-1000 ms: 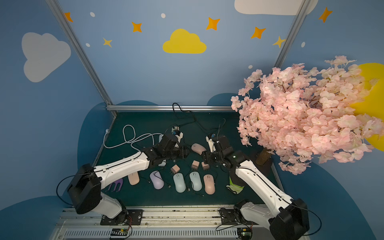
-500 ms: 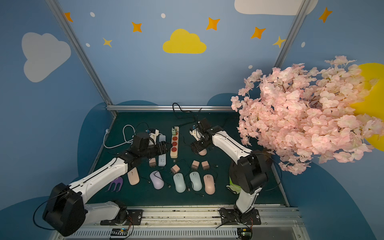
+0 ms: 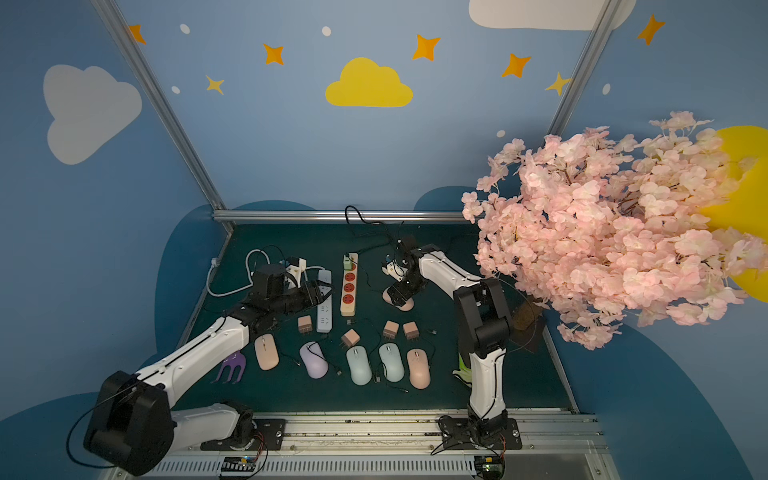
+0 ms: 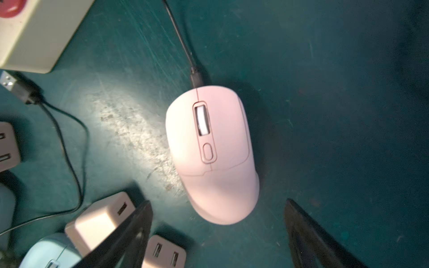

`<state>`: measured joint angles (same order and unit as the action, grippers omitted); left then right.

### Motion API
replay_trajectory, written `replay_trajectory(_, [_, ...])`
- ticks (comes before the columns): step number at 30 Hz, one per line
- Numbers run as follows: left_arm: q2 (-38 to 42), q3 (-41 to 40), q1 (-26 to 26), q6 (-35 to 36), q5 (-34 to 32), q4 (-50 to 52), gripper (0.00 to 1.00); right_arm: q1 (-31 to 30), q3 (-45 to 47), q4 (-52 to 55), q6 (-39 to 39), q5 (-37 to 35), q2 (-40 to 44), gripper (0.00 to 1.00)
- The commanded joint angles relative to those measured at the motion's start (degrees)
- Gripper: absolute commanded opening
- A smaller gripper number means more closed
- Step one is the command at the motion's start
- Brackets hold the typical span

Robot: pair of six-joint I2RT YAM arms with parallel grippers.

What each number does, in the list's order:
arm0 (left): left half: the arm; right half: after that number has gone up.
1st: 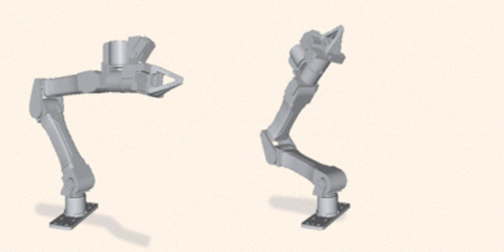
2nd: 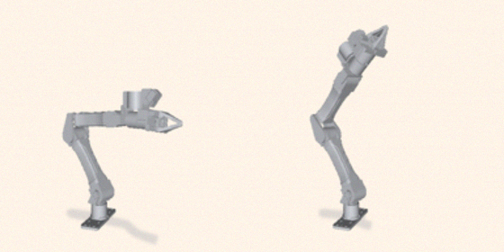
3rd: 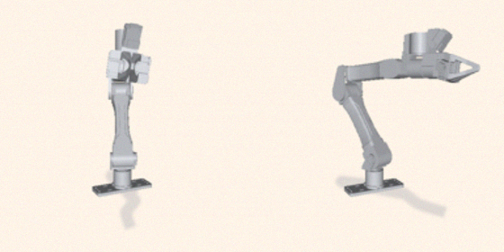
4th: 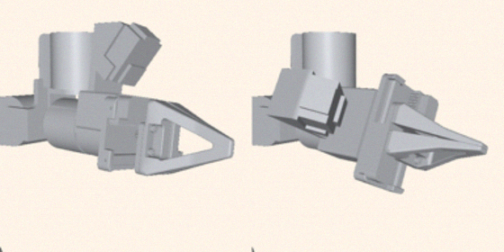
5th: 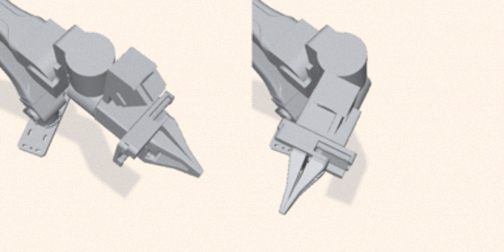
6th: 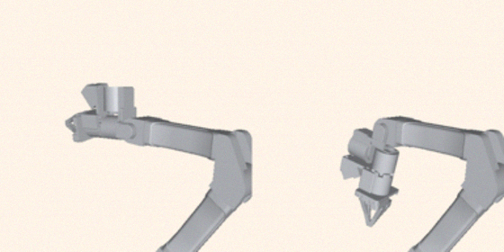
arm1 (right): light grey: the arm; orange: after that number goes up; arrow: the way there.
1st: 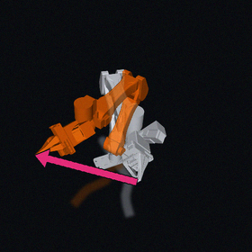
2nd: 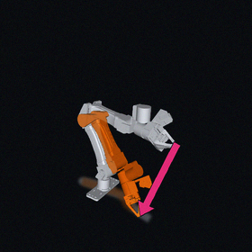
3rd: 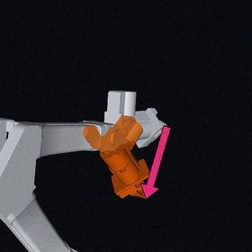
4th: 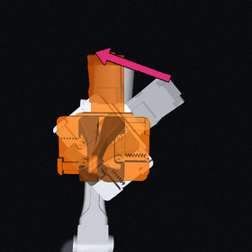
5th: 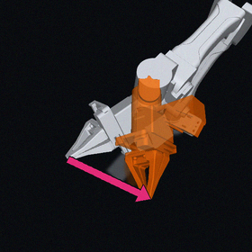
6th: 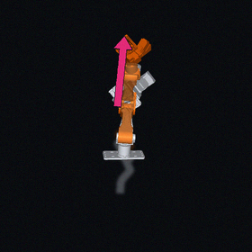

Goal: Unplug the wireless mouse
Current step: Pick up the mouse from the center of the board.

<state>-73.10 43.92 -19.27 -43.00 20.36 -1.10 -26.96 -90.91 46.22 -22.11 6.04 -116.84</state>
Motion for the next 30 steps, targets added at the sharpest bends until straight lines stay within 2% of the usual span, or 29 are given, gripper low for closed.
replay_trajectory(1, [-2.26, 0.60, 0.20, -0.20, 0.38, -1.30, 0.65, 0.07, -2.56, 0.72, -1.45, 0.72, -2.42, 0.87])
replay_trajectory(7, [-5.98, 3.37, 0.22, -0.03, 1.35, -1.27, 0.65, -0.42, -3.47, 0.04, -1.79, 0.74, -5.42, 0.80])
replay_trajectory(16, [-7.11, 3.51, 0.24, -0.08, 1.88, -1.55, 0.65, -1.69, -4.48, -0.42, -2.28, -2.12, -7.74, 0.68])
replay_trajectory(23, [-6.71, 3.23, 0.22, -0.15, 1.66, -1.27, 0.64, -2.09, -4.60, 0.28, -2.33, -2.01, -8.11, 0.45])
replay_trajectory(30, [-6.60, 3.81, 0.20, 0.51, 0.74, -0.03, 0.64, -2.18, -2.29, -1.76, 0.21, -1.24, -2.90, 0.32])
